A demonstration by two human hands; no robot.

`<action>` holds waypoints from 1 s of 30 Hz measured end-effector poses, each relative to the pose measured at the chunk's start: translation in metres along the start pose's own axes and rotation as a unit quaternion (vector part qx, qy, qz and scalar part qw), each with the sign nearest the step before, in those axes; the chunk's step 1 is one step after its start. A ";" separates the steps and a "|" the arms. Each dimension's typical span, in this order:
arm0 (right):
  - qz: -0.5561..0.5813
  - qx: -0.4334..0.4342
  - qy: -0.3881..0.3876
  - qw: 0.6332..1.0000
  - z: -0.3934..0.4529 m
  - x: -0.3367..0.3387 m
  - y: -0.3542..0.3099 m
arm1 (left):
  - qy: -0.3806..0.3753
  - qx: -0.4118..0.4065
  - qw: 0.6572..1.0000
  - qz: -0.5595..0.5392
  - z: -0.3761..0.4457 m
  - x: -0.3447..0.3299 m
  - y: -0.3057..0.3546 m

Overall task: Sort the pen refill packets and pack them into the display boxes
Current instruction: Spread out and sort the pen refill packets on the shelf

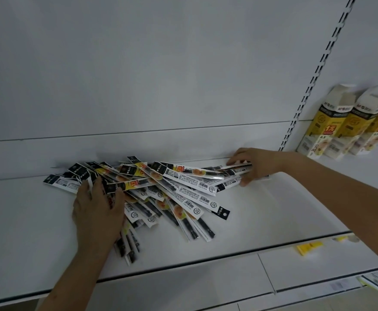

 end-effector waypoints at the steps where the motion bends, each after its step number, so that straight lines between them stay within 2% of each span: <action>1: 0.002 0.004 0.004 1.000 -0.002 -0.001 -0.003 | 0.000 0.002 1.000 0.000 0.000 0.000 0.000; 10: -0.095 -0.003 -0.014 0.995 -0.008 -0.018 -0.034 | -0.002 0.000 1.000 0.003 -0.001 0.002 0.001; 15: -0.072 -0.002 -0.020 0.997 -0.020 -0.020 -0.031 | -0.004 0.001 1.000 -0.005 -0.001 0.002 0.000; 20: -0.173 -0.032 -0.028 0.984 -0.037 -0.005 -0.025 | -0.008 0.005 1.000 -0.011 -0.002 0.003 0.001; 24: -0.142 -0.089 -0.060 0.984 -0.059 0.013 -0.013 | -0.006 0.003 1.000 -0.014 -0.002 0.004 0.001; 30: -0.070 -0.162 -0.057 0.983 -0.096 0.039 0.005 | -0.007 0.005 1.000 -0.014 -0.001 0.003 0.001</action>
Point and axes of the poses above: each hand's wrist, its own z-axis towards the middle knuckle, its own x-axis out of the back of the hand, y = z × x, the point moved 1 cm from there along z, towards the middle knuckle, and after that the axes turned 1 degree about x, right-handed, at the moved point
